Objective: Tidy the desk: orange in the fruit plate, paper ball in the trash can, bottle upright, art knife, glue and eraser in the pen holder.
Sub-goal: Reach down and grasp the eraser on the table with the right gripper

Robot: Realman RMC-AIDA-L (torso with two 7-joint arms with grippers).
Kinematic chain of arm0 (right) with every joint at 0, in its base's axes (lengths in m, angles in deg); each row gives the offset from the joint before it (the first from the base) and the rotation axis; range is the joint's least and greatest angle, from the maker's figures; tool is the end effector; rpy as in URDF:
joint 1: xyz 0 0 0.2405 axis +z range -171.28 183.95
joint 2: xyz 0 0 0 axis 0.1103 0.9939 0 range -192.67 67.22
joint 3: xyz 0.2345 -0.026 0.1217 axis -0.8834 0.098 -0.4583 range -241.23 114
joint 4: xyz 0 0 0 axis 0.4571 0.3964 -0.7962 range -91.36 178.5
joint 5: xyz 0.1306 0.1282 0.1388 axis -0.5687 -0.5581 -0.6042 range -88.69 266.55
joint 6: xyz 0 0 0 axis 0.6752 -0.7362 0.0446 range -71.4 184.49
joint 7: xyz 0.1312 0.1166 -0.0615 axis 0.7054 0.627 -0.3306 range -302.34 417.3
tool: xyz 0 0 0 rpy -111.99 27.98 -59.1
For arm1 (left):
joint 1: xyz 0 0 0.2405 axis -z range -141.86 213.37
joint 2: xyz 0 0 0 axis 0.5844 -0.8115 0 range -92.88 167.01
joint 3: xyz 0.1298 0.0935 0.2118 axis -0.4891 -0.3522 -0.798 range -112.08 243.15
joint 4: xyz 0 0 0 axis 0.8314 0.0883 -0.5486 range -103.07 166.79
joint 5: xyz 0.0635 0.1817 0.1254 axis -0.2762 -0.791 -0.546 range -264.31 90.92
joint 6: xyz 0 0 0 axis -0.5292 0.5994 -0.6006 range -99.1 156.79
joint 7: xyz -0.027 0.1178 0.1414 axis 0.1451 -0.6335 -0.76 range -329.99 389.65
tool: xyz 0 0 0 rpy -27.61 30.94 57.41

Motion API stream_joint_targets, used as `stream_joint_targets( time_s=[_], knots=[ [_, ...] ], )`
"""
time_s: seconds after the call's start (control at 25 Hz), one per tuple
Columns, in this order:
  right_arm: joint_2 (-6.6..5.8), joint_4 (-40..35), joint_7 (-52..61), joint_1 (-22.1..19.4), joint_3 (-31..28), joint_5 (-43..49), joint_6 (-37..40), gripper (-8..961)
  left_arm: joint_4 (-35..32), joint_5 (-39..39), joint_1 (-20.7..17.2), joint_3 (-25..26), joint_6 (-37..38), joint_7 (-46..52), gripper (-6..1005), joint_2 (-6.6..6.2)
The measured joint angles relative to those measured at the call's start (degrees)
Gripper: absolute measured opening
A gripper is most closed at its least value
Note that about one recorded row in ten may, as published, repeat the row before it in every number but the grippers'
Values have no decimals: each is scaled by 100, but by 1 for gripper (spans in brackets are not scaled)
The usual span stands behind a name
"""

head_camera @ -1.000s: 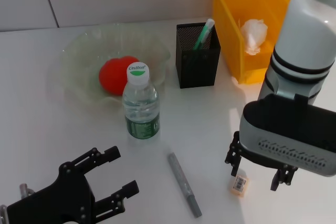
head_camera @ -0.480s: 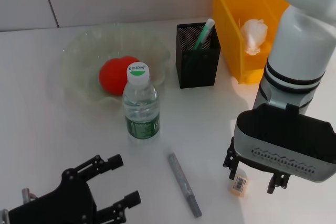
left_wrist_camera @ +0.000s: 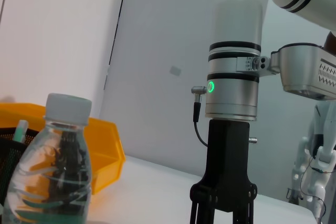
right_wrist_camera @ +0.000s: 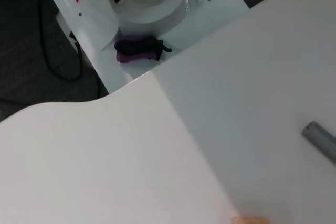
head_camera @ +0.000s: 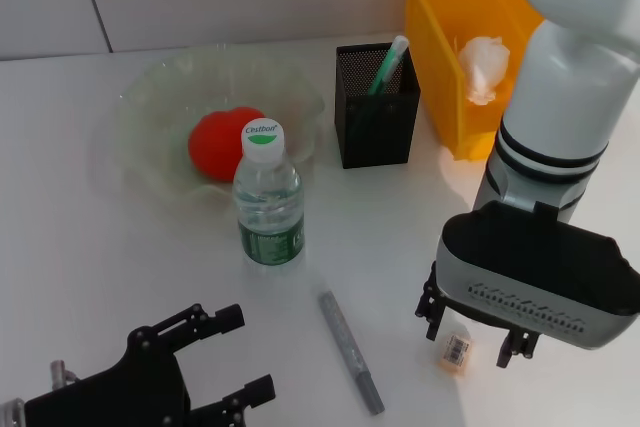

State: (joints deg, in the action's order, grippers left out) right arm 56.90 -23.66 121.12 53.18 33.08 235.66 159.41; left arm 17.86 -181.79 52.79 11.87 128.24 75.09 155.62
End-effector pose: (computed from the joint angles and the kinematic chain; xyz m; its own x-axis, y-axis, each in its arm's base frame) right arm 0.1715 0.3329 -0.0933 0.4534 0.8590 0.2377 0.5994 -0.4912 0.6320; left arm -0.2908 0.2297 -0.0931 0.6654 0.2094 0.7165 0.3635 -0.9292 -0.0661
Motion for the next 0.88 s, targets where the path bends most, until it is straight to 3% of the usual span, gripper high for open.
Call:
stream_joint_targets(
  time_s=[0.88],
  knots=[
    [-1,226,56,-151,365,3,-559,652,-6,8,72,-13,-65,79,770,1]
  ],
)
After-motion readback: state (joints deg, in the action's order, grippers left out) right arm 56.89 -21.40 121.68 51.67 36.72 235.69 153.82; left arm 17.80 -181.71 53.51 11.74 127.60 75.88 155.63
